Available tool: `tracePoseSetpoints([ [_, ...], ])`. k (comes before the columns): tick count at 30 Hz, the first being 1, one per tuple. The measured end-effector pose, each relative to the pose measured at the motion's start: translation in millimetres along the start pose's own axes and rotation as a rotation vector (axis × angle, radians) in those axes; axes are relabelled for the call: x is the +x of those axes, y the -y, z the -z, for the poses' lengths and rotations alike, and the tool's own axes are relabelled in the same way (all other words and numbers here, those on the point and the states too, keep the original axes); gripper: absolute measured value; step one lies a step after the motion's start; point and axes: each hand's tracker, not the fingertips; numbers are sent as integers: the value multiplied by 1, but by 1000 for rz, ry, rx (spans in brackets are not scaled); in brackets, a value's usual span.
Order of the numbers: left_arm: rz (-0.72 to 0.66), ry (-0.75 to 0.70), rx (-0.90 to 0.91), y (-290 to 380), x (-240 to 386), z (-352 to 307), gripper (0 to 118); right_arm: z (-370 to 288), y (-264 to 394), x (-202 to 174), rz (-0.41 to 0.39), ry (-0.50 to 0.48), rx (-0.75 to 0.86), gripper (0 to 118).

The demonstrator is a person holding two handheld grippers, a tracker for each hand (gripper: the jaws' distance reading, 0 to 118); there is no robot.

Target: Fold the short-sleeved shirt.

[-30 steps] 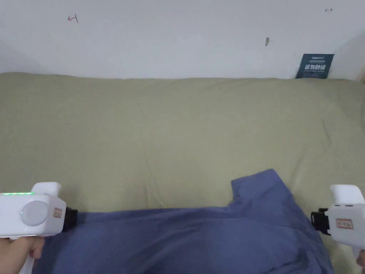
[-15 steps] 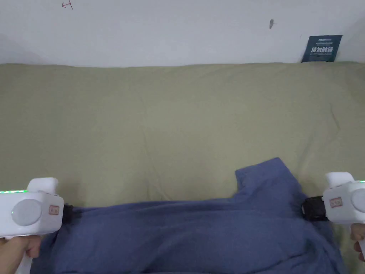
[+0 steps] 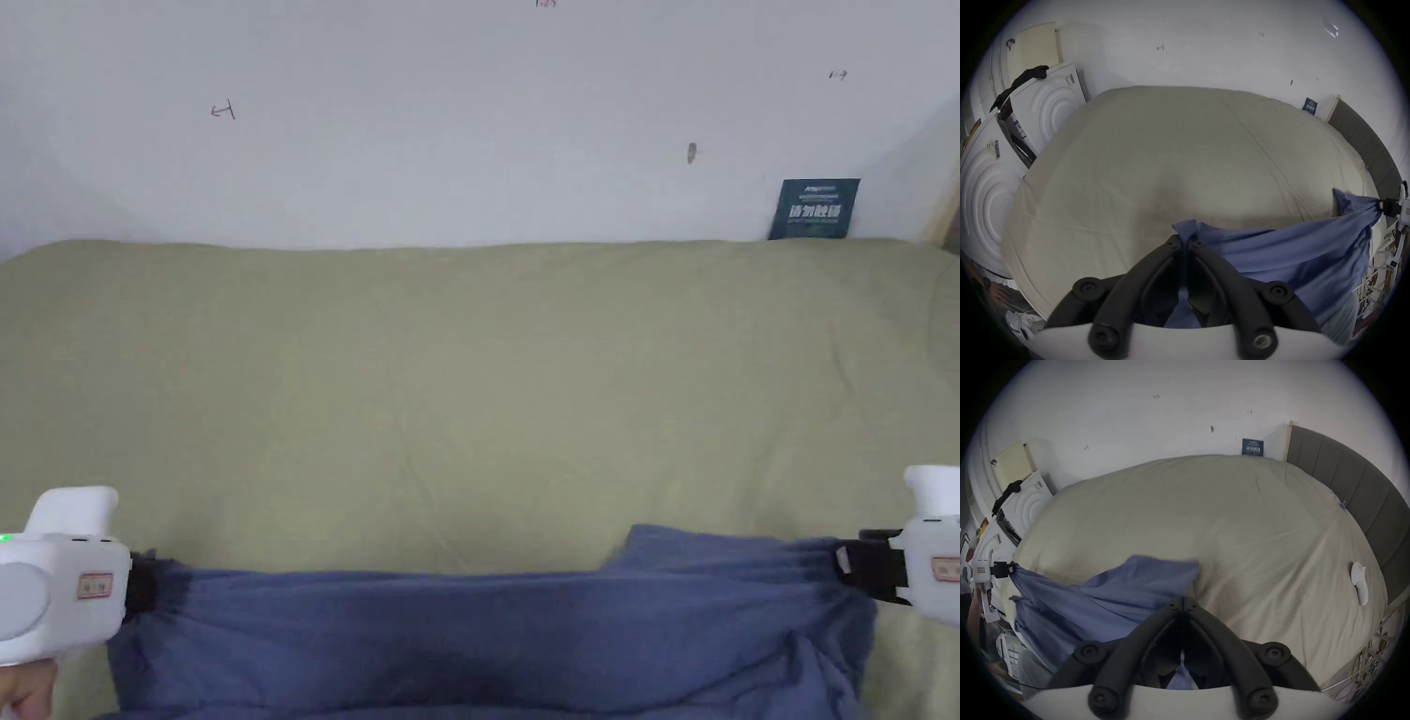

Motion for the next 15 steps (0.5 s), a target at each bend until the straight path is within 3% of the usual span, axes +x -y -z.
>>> tracePoseSetpoints([
  [7,28,-1,88,81,-13,-72,3,-81,69,-6,-11,-39,64,2],
  [11,-1,22,106,128,-16,-82,3,-92,115,-4,-31,-20,34,2],
  [15,-40,33,94,169,-22,-74,3,-81,152,1,-3,-12,-12,2],
])
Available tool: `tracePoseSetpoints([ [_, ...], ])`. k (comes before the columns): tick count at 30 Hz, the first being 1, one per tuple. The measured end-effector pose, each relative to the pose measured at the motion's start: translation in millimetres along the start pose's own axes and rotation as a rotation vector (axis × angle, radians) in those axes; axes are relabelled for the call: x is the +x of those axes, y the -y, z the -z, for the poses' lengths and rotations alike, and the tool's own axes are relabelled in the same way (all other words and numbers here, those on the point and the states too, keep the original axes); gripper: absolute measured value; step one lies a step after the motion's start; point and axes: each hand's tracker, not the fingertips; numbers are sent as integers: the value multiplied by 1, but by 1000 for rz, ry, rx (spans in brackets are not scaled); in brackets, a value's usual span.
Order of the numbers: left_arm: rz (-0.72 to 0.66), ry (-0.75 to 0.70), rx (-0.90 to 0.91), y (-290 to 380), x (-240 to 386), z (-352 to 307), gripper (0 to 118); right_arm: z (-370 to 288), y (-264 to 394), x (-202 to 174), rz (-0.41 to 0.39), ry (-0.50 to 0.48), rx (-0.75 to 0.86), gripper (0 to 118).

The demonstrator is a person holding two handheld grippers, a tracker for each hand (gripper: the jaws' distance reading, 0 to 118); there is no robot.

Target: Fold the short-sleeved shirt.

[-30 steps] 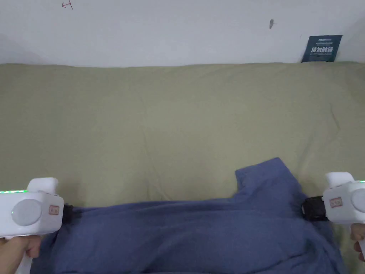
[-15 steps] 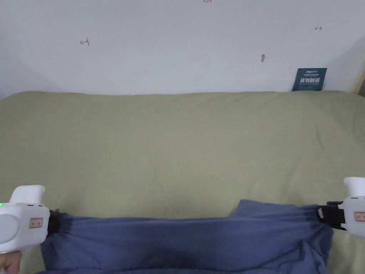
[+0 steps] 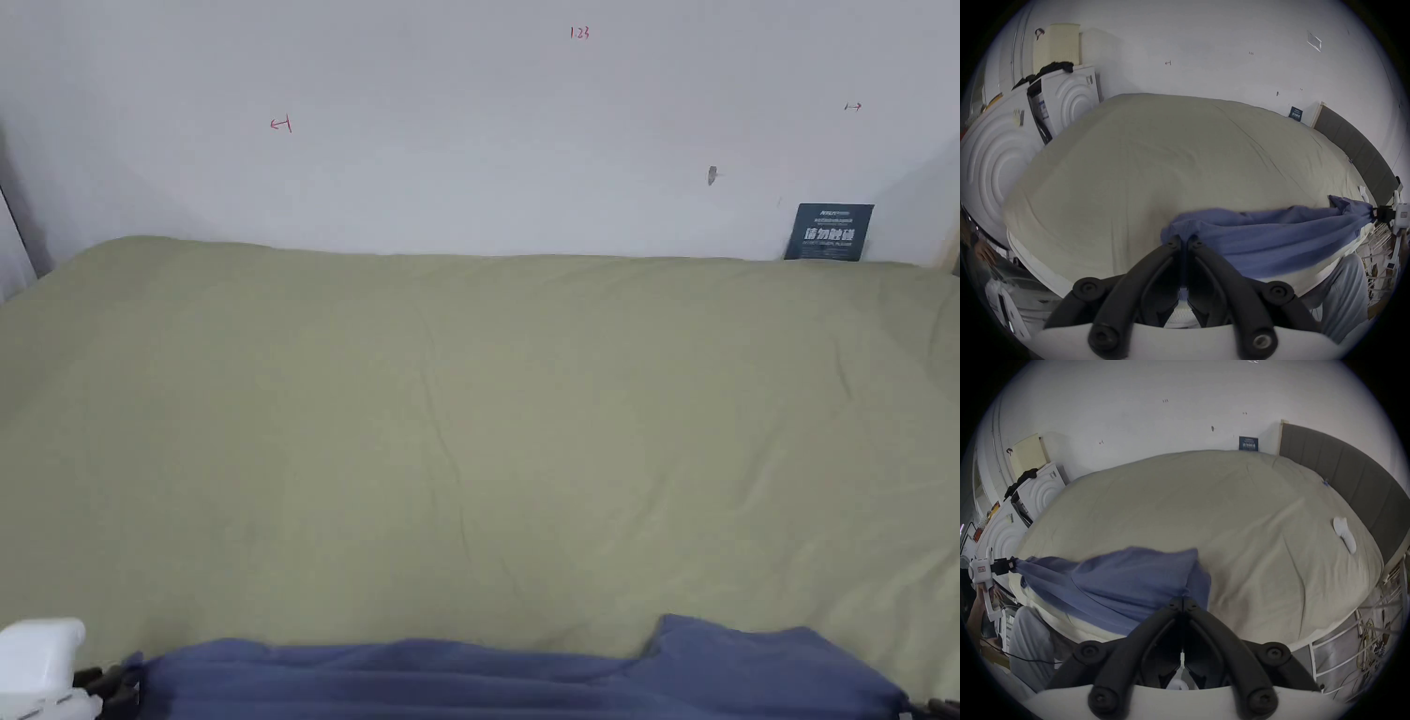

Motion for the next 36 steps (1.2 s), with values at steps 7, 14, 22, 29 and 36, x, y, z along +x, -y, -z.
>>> tracePoseSetpoints([
  [7,39,-12,-27,26,-12,27,3,34,27,14,2,18,-62,3],
  [14,106,-84,46,6,16,-2,117,4,23,6,-17,63,-58,110],
  [22,118,0,423,-68,128,-98,85,-68,-57,-106,-57,20,451,62],
  [29,139,6,581,-73,188,-112,0,-93,-61,-170,-65,58,705,1],
  [36,140,7,617,-71,184,-121,0,-92,-60,-175,-93,93,704,1],
])
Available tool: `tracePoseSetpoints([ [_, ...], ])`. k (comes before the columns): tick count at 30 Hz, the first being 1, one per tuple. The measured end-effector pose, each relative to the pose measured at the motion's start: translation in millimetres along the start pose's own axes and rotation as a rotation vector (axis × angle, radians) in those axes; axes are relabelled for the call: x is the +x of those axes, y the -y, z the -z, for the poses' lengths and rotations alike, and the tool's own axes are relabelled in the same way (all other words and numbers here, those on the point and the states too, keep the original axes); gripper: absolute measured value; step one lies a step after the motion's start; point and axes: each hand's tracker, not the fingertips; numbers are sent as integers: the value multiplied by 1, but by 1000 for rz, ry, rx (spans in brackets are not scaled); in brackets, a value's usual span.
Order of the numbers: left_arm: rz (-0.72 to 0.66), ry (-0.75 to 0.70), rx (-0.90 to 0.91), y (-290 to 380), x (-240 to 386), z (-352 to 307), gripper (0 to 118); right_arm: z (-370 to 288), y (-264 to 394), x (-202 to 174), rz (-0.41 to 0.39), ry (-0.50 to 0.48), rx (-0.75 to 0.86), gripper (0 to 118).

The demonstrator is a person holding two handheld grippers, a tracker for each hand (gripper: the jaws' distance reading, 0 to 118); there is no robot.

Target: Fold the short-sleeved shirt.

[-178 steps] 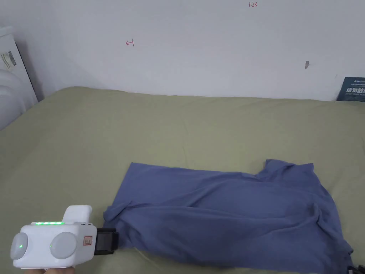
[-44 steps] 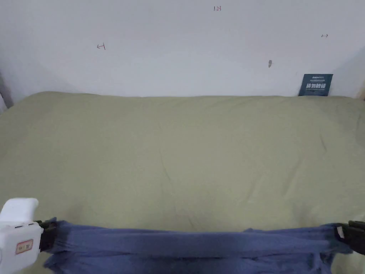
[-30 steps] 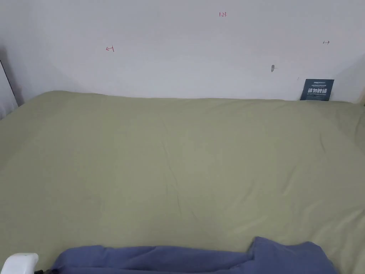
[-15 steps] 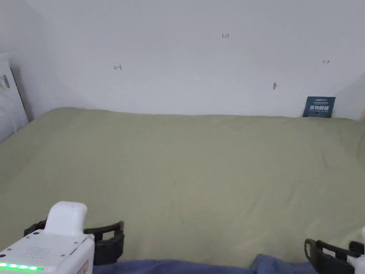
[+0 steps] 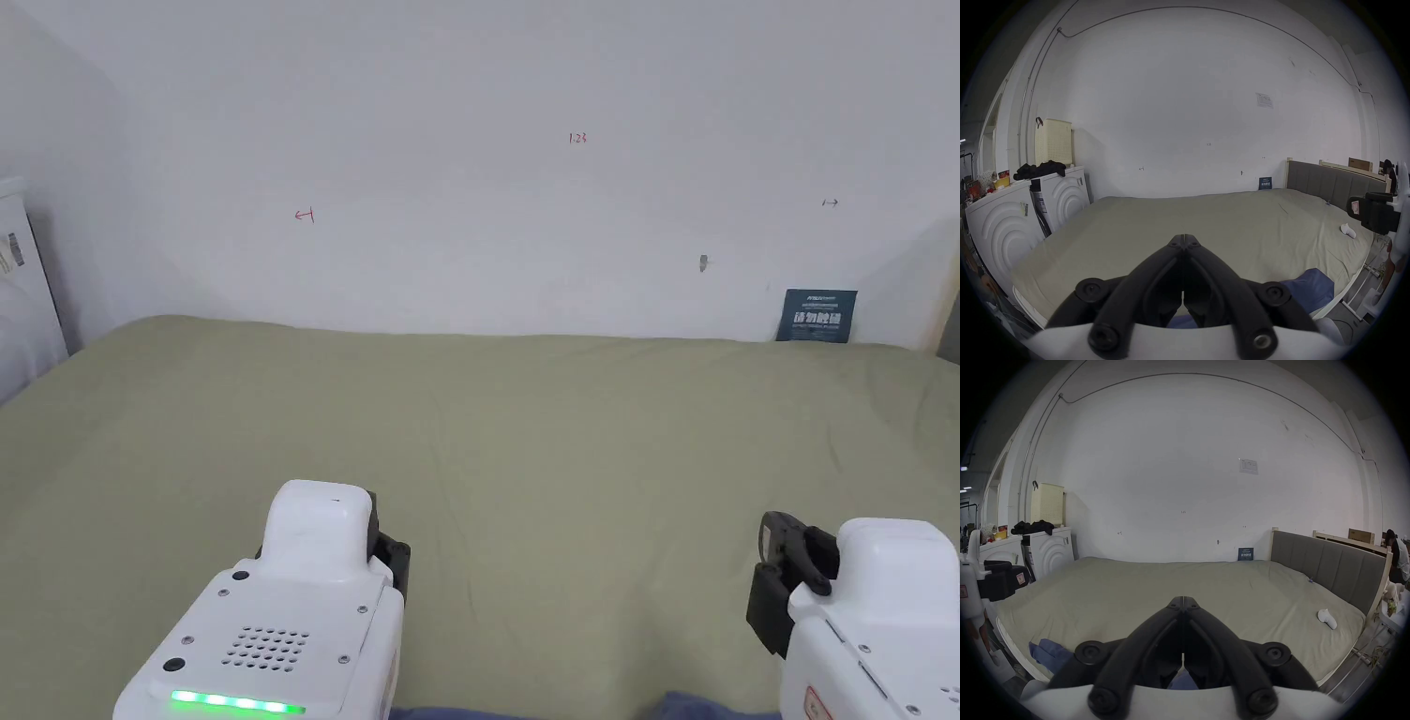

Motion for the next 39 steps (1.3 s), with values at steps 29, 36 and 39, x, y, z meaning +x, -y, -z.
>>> tracePoseSetpoints([
  [29,-653,374,-896,160,-268,111,111,-12,57,-22,-64,57,-250,1],
  [36,-786,455,-932,179,-237,115,117,-10,60,-23,-72,53,-279,1],
  [39,-830,493,-919,175,-229,114,118,-9,61,-20,-62,51,-291,1],
])
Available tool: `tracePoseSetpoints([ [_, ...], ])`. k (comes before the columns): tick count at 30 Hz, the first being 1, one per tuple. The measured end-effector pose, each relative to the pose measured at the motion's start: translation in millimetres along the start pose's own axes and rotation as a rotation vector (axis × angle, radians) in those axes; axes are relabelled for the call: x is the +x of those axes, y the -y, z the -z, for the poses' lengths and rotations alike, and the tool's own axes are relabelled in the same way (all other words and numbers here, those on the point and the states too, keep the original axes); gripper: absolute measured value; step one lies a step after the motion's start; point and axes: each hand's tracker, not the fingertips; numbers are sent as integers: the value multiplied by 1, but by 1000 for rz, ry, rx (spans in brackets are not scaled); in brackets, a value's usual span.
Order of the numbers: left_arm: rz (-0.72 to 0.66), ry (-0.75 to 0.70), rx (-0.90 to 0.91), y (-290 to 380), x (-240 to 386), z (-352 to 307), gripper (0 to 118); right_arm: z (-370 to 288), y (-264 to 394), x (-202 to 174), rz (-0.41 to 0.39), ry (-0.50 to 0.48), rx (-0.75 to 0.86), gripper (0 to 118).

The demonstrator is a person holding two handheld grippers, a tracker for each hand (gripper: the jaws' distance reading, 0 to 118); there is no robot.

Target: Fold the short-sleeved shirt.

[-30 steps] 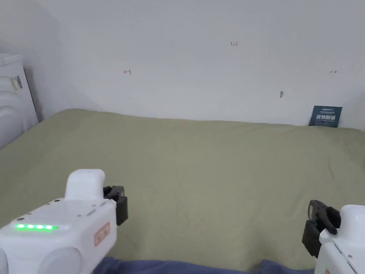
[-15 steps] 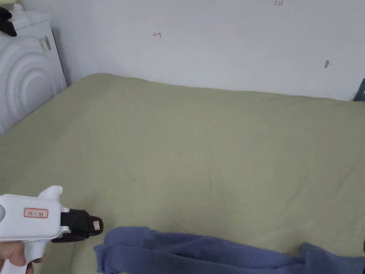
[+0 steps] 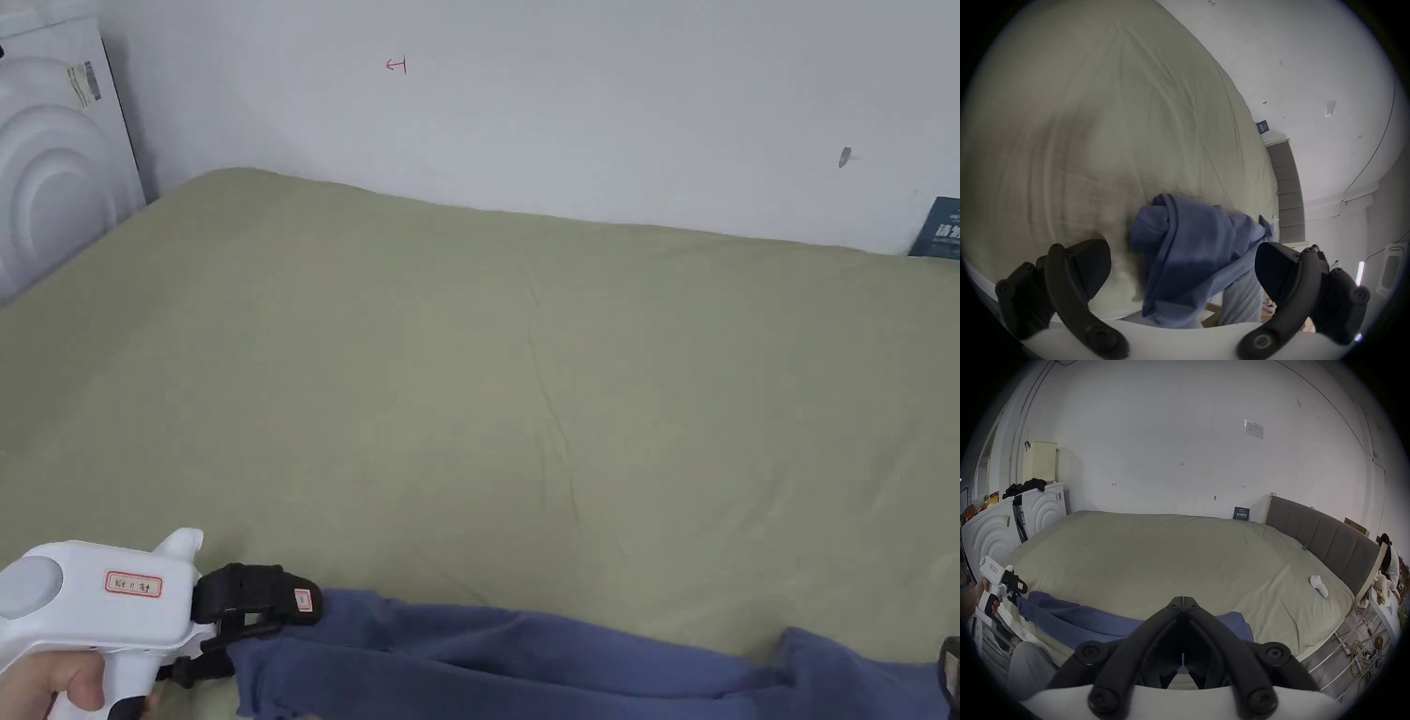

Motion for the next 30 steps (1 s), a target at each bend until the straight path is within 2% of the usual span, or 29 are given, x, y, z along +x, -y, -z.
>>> tracePoseSetpoints([
  [4,-19,26,-29,-8,1,1,118,1,4,1,17,-2,-11,1],
  [5,-28,52,-45,-41,-52,8,118,2,5,1,20,-6,-15,1],
  [7,-20,34,-70,-43,-50,14,118,3,8,1,28,-11,-24,1],
  [11,93,-106,-108,-36,-30,27,117,3,13,2,37,-23,-36,1],
  [13,108,-150,-117,-30,-16,23,112,0,14,4,46,-33,-38,1],
  [14,113,-195,-115,-32,-16,18,103,-1,15,5,49,-33,-35,1],
  [15,134,-256,-94,-34,-16,11,75,-2,15,7,52,-35,-33,1],
  [16,151,-290,-80,-35,-19,3,36,-3,15,9,60,-39,-32,1],
  [17,105,-229,-80,-38,-25,1,4,-4,16,11,69,-42,-31,1],
  [18,11,-141,-54,-38,-28,-5,4,-4,16,13,78,-44,-32,1],
  [20,77,-179,-26,-33,-18,-11,4,-5,16,18,94,-48,-32,1],
  [21,99,-195,-14,-18,6,-14,4,-7,16,20,104,-46,-29,1],
  [25,102,-205,4,-15,26,-26,4,-12,15,29,117,-47,-20,1],
  [30,122,-285,78,-18,49,-61,4,-15,17,41,133,-36,-5,1],
])
